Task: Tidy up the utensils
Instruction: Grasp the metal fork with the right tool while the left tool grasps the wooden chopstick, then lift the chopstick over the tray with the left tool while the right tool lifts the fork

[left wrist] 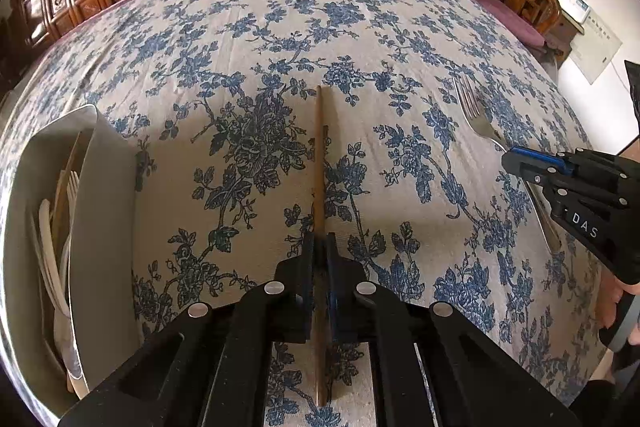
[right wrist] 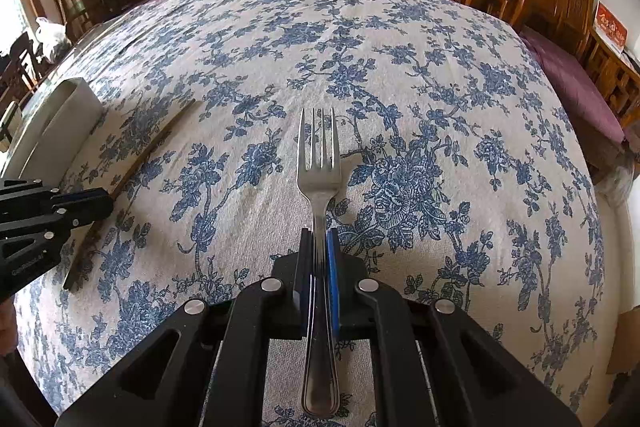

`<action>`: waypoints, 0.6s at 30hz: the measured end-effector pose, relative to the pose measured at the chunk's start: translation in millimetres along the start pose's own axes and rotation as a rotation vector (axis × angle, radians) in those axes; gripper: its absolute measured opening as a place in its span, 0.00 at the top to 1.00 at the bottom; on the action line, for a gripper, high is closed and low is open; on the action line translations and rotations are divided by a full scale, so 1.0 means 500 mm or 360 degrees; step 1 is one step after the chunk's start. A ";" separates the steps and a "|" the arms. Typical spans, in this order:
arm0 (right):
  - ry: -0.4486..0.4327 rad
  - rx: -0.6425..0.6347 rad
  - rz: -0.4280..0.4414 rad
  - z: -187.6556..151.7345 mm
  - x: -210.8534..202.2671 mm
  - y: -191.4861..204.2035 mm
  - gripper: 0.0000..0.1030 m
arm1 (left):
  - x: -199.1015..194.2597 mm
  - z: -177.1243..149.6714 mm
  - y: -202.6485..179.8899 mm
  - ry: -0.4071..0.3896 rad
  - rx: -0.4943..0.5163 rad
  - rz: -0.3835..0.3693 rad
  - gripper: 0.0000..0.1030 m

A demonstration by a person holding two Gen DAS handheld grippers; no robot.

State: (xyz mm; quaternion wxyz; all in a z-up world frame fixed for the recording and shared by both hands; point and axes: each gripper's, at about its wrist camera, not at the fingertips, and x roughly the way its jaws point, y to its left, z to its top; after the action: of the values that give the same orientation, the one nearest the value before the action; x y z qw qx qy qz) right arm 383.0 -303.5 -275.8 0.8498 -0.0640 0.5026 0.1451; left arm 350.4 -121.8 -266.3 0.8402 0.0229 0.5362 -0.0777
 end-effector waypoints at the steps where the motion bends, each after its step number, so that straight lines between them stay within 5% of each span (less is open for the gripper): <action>1: -0.0001 -0.0001 -0.0002 0.000 0.000 0.000 0.91 | 0.000 -0.001 -0.002 0.0005 0.0009 0.0001 0.96; 18: -0.0009 0.0008 -0.0010 0.003 0.000 -0.001 0.92 | -0.080 -0.009 -0.035 -0.0143 0.0086 -0.0051 0.96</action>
State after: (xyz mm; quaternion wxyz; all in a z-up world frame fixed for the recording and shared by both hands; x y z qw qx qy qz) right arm 384.5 -303.4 -275.0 0.8519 -0.0631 0.5002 0.1414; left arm 327.1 -134.5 -231.4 0.8611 0.0334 0.4961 -0.1065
